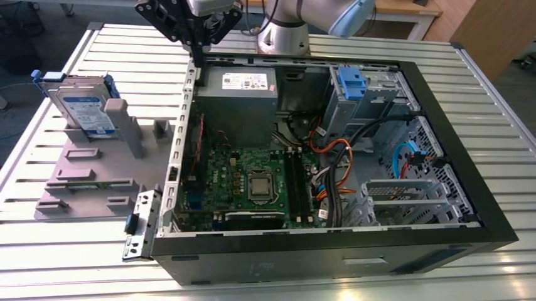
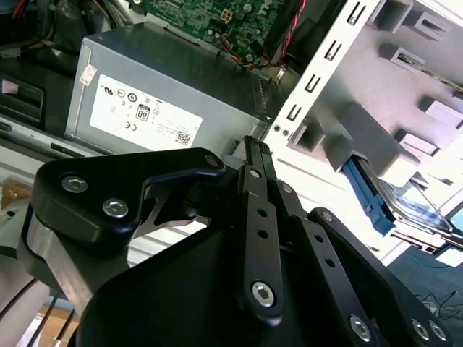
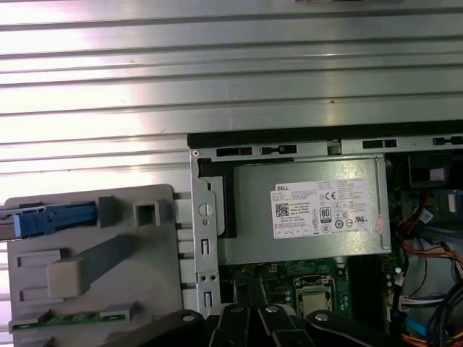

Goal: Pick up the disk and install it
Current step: 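Reach for the disk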

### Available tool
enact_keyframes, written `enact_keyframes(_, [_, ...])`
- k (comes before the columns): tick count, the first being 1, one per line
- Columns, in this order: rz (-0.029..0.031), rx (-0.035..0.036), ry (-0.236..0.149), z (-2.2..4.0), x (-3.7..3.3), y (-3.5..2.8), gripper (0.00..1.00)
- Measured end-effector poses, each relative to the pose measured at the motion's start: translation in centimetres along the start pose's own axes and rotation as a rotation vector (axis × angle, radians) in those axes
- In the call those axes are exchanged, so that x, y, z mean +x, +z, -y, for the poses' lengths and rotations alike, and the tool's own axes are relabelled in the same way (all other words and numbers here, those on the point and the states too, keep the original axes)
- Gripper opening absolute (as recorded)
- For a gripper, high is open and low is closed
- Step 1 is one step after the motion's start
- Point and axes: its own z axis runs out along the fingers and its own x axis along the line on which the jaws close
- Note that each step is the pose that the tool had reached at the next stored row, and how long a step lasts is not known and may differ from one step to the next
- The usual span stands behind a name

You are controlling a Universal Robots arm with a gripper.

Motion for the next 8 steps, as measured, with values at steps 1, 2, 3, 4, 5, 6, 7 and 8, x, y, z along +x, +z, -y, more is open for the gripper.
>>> enact_keyframes(1, [0.0,0.0,0.0,0.0,0.03,0.0,0.11])
enact_keyframes(2, [0.0,0.0,0.0,0.01,0.07,0.0,0.11])
enact_keyframes(3, [0.0,0.0,0.0,0.01,0.1,0.0,0.11])
enact_keyframes(4, [0.0,0.0,0.0,0.01,0.13,0.0,0.11])
enact_keyframes(5, [0.0,0.0,0.0,0.01,0.16,-0.01,0.11])
enact_keyframes(6, [0.0,0.0,0.0,0.02,0.19,0.0,0.11])
enact_keyframes(7, [0.0,0.0,0.0,0.02,0.21,-0.01,0.11])
enact_keyframes(8, [0.0,0.0,0.0,0.02,0.23,-0.01,0.11])
